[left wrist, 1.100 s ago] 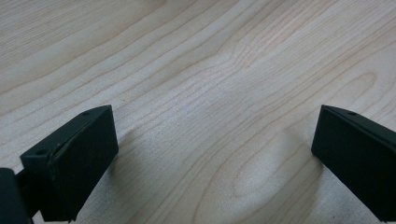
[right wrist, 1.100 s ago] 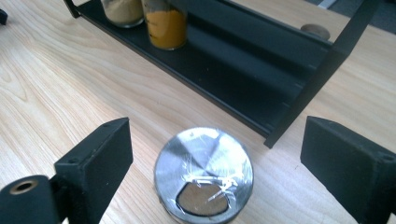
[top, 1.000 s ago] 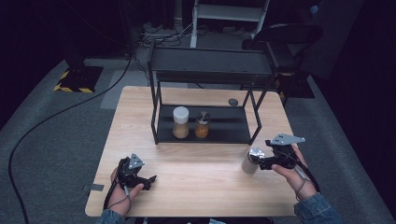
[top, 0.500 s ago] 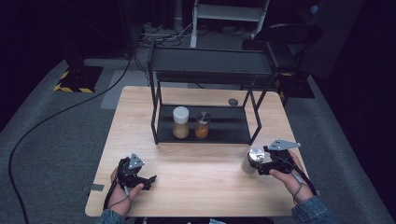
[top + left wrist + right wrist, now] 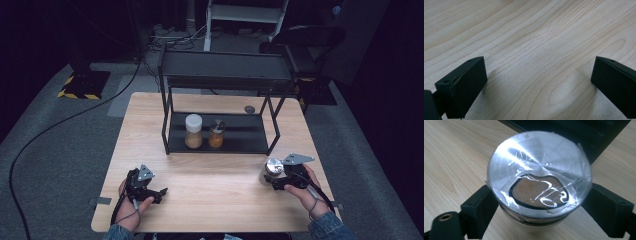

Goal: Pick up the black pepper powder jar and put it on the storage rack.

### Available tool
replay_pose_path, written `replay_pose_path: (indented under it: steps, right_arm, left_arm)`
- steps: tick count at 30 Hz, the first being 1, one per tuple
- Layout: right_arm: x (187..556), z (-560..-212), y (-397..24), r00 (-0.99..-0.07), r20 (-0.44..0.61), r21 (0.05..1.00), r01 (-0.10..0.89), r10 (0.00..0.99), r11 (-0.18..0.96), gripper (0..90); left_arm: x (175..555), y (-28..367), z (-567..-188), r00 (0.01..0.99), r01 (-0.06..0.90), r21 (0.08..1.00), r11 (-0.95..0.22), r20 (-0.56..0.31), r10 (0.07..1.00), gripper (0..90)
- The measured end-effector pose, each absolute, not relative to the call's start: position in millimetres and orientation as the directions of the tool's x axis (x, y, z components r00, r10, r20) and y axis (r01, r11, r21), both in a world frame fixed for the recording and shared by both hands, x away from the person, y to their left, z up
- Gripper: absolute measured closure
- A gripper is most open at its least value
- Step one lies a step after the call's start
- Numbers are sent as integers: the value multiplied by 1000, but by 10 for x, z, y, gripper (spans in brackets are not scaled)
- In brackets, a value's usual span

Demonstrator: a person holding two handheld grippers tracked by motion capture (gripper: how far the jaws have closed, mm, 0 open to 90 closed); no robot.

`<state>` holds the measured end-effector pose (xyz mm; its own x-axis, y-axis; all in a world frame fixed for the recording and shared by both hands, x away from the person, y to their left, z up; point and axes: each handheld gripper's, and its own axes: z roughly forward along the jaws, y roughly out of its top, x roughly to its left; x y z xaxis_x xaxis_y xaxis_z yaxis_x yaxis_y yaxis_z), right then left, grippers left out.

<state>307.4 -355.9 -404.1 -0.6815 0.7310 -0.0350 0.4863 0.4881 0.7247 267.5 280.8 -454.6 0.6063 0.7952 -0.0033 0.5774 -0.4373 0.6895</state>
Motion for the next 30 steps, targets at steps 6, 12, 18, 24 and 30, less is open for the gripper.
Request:
replay_pose_path:
  steps: [6, 12, 18, 24, 30]
  right_arm:
    - [3117, -4110, -3515, -691, -46, 712, 484, 722, 508, 219]
    - [3140, -4149, -3476, -707, -55, 707, 471, 705, 528, 296]
    - [3170, -4137, -3513, -708, -26, 710, 485, 706, 512, 311]
    - [3159, -4103, -3449, -709, -39, 702, 482, 704, 524, 312]
    - [3163, -4018, -3456, -711, -35, 711, 477, 703, 517, 312]
  left_arm:
    - [2675, 2808, -4546, 606, 577, 689, -437, -3, 795, 4]
    - [2675, 2808, -4546, 606, 577, 689, -437, -3, 795, 4]
    - [2675, 2808, -4546, 606, 577, 689, -438, -3, 795, 4]
    - [2675, 2808, -4546, 606, 577, 689, -437, -3, 795, 4]
    - [2675, 2803, -4544, 605, 578, 689, -438, -2, 796, 3]
